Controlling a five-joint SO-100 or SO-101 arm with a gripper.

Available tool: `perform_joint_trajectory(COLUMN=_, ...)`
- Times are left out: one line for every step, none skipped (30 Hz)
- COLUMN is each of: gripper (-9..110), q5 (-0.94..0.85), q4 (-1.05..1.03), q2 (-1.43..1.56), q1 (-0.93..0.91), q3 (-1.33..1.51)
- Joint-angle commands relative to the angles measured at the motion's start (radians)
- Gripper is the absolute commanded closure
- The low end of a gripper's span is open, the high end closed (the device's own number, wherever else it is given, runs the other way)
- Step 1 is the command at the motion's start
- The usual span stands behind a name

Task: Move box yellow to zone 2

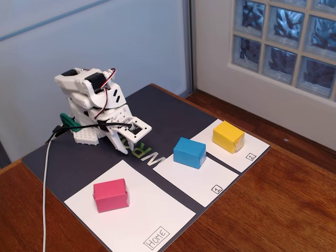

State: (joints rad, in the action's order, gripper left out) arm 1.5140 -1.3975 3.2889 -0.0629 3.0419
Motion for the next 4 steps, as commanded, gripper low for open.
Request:
perform_joint_trajectory(gripper=95, q5=-0.002, q4=-0.061, q2=0.051, q1=-0.011, q3=-0.003)
perform_joint_trajectory(gripper=95, q5=-0.002, q4=-0.061, q2=0.051, q1=-0.011, q3=-0.003)
perform_joint_trajectory(gripper=95, q5=-0.002, q4=-0.061, q2=0.051, q1=-0.011, q3=-0.003)
perform_joint_trajectory(gripper=95, q5=-0.002, q4=-0.061, q2=0.051, q1=-0.011, q3=-0.003)
